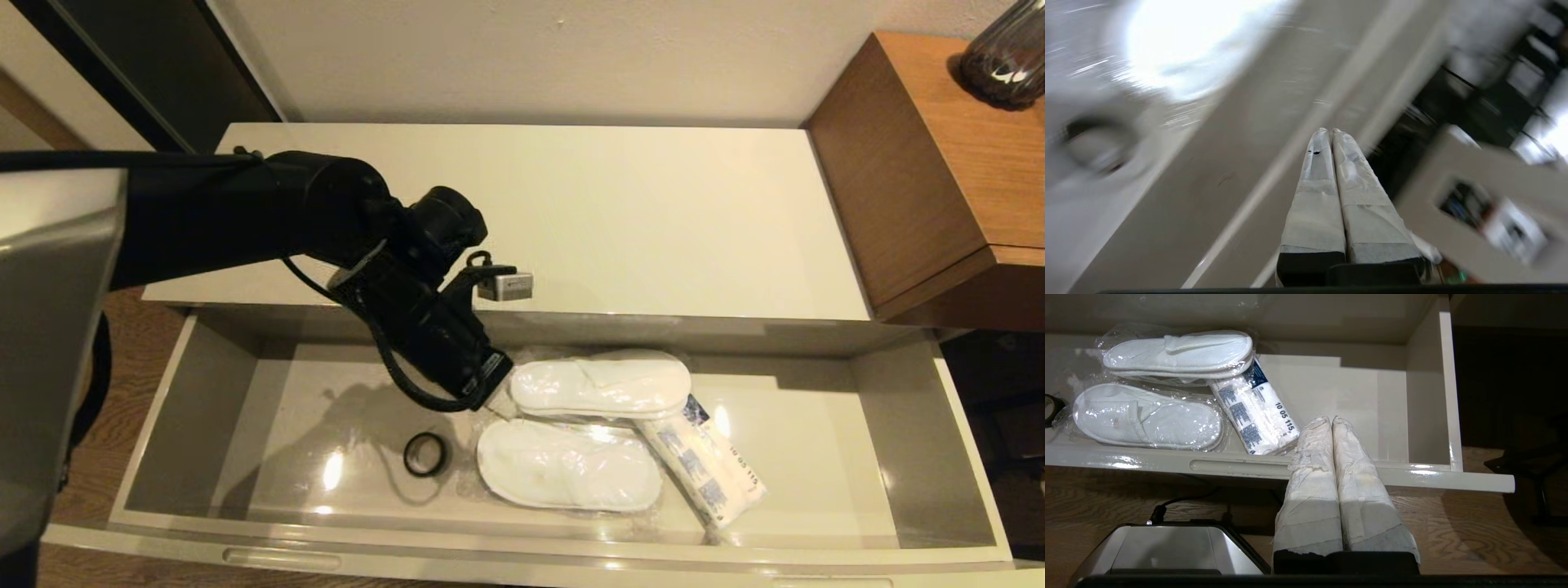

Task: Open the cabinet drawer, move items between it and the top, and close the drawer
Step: Take out the disposable slippers from the drawer

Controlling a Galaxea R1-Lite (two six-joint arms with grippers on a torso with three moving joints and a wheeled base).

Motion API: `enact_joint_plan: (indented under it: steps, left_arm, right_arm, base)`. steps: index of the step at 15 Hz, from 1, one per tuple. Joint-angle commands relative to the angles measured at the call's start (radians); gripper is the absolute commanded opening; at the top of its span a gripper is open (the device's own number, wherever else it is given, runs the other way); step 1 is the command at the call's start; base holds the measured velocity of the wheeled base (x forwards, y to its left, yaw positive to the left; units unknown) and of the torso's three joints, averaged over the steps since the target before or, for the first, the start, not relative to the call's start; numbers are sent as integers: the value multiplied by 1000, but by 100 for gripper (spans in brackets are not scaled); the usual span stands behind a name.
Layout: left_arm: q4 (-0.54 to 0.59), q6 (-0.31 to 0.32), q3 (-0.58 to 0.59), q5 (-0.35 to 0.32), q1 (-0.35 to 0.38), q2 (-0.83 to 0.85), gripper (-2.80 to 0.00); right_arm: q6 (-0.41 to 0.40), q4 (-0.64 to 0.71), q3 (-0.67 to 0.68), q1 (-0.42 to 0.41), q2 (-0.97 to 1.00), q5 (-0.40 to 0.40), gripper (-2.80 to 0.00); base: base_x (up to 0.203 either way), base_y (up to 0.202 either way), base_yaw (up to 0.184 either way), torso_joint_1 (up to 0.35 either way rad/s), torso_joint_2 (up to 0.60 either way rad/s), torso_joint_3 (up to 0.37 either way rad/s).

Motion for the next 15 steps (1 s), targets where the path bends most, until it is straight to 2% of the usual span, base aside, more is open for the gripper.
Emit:
enact_joint_plan:
  steps: [1, 2, 4, 6, 8, 9, 10, 11, 13, 14, 15]
  left_arm:
    - [-11, -38, -2, 76, -11, -15, -280]
    - [-35, -79, -1, 125, -29, -19, -280]
    - [-71, -180, 0, 338, -85, -51, -280]
    - [-80, -230, 2, 371, -142, -90, -280]
    - [-83, -273, 13, 460, -207, -103, -280]
    - [-84, -268, 13, 467, -220, -108, -280]
    - [-82, -253, 18, 429, -230, -117, -280]
    - [-76, -202, 46, 359, -231, -123, -280]
    - [-78, -112, 97, 335, -239, -115, -280]
    - [-80, -103, 95, 338, -247, -104, 0]
    - [-81, -103, 87, 343, -251, -94, 0]
  right_arm:
    - [0, -1, 1, 0, 2, 0, -280]
    - [-1, -1, 0, 0, 2, 0, -280]
    - [-1, 1, 0, 0, 2, 0, -280]
    - [-1, -1, 0, 0, 0, 0, -280]
    - [-1, -1, 0, 0, 2, 0, -280]
    - [0, -1, 0, 0, 0, 0, -280]
    - [-1, 0, 0, 0, 2, 0, -280]
    - [-1, -1, 2, 0, 0, 0, -280]
    - [-1, -1, 0, 0, 2, 0, -280]
    - [-1, -1, 0, 0, 2, 0, -280]
    - [-1, -1, 1, 0, 2, 0, -280]
  base:
    - [0, 0, 0, 0, 0, 0]
    - [0, 0, 0, 0, 0, 0]
    - [0, 0, 0, 0, 0, 0]
    - [0, 0, 0, 0, 0, 0]
    - [0, 0, 0, 0, 0, 0]
    - [0, 0, 0, 0, 0, 0]
    - [0, 0, 0, 0, 0, 0]
    - [0, 0, 0, 0, 0, 0]
    - [0, 0, 0, 0, 0, 0]
    - [0, 0, 0, 0, 0, 0]
    - [0, 0, 0, 0, 0, 0]
